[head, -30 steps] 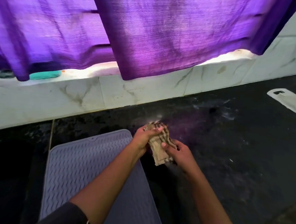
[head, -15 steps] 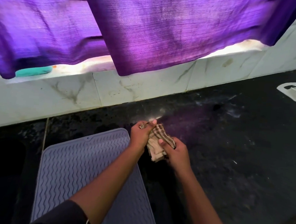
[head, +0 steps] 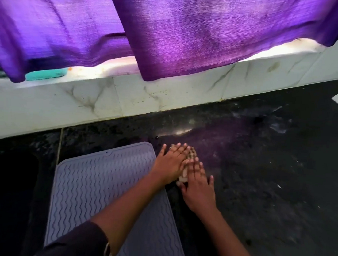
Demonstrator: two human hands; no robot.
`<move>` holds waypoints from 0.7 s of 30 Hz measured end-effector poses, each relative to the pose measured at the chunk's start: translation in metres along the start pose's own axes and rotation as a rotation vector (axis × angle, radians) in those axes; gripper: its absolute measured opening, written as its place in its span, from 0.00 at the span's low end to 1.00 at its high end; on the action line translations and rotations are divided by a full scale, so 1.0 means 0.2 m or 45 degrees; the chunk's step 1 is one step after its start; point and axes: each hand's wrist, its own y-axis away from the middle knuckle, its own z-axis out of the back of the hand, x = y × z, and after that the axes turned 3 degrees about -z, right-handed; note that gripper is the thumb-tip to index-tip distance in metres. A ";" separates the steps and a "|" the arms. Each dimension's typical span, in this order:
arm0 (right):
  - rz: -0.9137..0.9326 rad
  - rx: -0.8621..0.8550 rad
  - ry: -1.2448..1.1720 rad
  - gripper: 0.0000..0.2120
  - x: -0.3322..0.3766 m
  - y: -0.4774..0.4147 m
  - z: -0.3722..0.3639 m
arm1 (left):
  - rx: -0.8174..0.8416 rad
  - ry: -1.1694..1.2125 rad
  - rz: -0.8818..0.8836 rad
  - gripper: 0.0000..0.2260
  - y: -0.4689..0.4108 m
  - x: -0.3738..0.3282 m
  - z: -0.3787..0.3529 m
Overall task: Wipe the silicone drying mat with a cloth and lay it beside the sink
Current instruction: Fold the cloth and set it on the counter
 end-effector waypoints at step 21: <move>0.497 0.234 -0.005 0.23 0.67 -0.33 0.11 | -0.142 0.198 0.940 0.31 0.90 0.95 0.45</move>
